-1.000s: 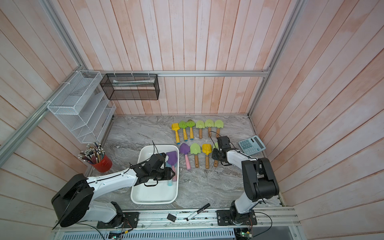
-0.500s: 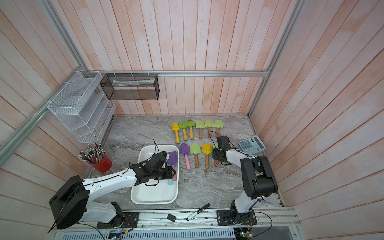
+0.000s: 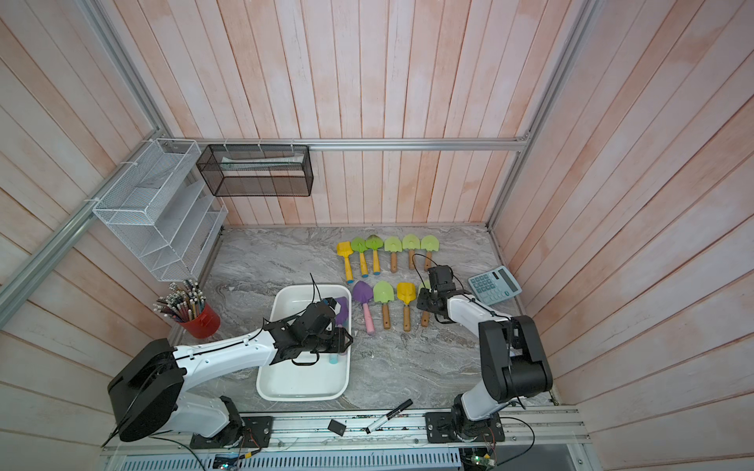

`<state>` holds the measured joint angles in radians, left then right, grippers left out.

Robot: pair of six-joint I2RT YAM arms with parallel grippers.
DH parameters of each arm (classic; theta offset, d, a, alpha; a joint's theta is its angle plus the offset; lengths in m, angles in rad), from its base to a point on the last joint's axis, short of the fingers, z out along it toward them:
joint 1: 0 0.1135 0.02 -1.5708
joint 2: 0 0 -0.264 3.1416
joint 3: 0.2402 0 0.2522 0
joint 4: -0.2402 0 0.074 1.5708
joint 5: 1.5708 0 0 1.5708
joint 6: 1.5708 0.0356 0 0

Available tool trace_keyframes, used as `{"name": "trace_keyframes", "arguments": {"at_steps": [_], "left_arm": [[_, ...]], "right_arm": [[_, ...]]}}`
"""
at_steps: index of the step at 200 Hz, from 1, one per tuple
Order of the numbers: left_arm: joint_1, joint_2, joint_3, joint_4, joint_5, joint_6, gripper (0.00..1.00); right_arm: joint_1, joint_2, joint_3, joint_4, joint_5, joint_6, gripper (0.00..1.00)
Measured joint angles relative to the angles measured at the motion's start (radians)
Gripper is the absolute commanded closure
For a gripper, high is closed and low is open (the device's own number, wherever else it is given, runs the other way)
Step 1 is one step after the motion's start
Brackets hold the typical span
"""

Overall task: Take the shovel out of the storage box
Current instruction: Pick up the shovel from the storage box.

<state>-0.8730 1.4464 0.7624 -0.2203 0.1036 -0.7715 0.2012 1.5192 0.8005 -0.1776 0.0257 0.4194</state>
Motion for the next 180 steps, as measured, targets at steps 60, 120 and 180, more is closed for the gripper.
{"name": "trace_keyframes", "arguments": {"at_steps": [60,120,180], "left_arm": [[-0.014,0.01,0.01,-0.003,-0.034,-0.025,0.62],[-0.016,-0.151,-0.058,0.035,-0.063,-0.041,0.63],[-0.016,-0.079,-0.041,-0.035,-0.116,-0.052,0.67]], "right_arm": [[0.0,-0.136,-0.024,0.001,-0.001,0.006,0.52],[0.0,-0.147,-0.039,0.001,-0.009,0.006,0.52],[0.0,-0.171,-0.063,0.002,-0.02,0.006,0.52]]}}
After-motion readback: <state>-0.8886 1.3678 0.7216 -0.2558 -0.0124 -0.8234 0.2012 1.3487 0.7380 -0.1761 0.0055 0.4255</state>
